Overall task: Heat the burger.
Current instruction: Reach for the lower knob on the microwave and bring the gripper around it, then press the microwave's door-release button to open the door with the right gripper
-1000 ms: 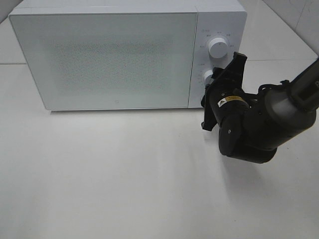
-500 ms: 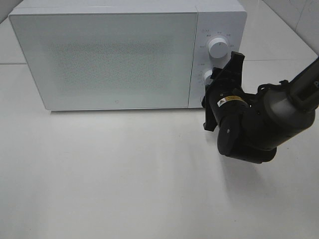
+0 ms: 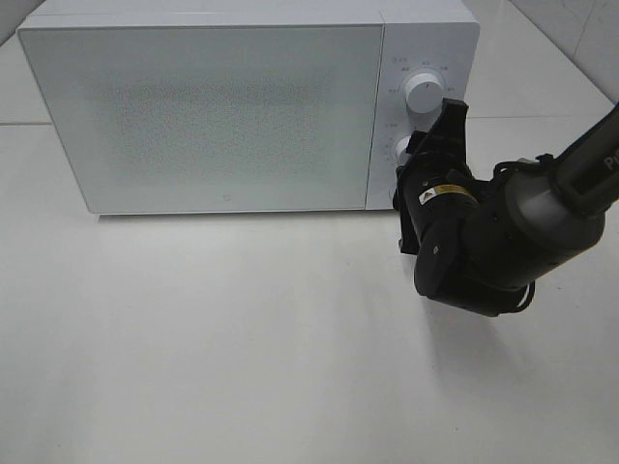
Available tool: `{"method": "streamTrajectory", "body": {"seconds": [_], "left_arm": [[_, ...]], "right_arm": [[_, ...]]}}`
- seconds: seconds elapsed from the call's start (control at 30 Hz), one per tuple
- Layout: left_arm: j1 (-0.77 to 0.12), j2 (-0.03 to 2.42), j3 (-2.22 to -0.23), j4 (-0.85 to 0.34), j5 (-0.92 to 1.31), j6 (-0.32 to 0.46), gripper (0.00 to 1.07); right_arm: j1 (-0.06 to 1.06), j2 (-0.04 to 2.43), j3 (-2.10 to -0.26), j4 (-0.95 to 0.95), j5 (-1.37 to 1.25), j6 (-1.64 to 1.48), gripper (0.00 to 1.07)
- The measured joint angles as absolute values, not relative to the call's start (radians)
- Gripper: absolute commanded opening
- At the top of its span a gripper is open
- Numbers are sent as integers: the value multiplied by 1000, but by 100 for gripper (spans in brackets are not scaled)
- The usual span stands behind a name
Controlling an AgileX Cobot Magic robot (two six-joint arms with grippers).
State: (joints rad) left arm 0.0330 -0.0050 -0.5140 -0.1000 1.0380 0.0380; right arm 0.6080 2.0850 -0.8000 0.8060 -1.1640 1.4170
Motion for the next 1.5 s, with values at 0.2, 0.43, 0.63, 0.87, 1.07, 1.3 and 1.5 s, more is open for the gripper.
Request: {"method": "streamTrajectory", "body": {"seconds": [0.2, 0.43, 0.63, 0.87, 1.07, 1.3, 1.5], "left_arm": [[33, -5, -514, -100, 1038, 38, 102], [33, -5, -514, -100, 1038, 38, 102], [33, -5, -514, -100, 1038, 38, 102], [33, -5, -514, -100, 1038, 38, 102], [33, -5, -514, -100, 1038, 38, 102], [33, -5, -514, -100, 1038, 38, 102], [33, -5, -514, -100, 1038, 38, 102]], "right_arm": [[615, 2085, -800, 808, -1179, 1382, 68], [617, 2070, -794, 798, -1156, 1354, 69], [612, 2027, -754, 719, -1092, 1300, 69], [612, 1949, -668, 617, -978, 1190, 69], [612, 1803, -611, 547, -760, 894, 69], [609, 1637, -610, 325, -376, 405, 69], [609, 1566, -650, 206, -100, 236, 69]]}}
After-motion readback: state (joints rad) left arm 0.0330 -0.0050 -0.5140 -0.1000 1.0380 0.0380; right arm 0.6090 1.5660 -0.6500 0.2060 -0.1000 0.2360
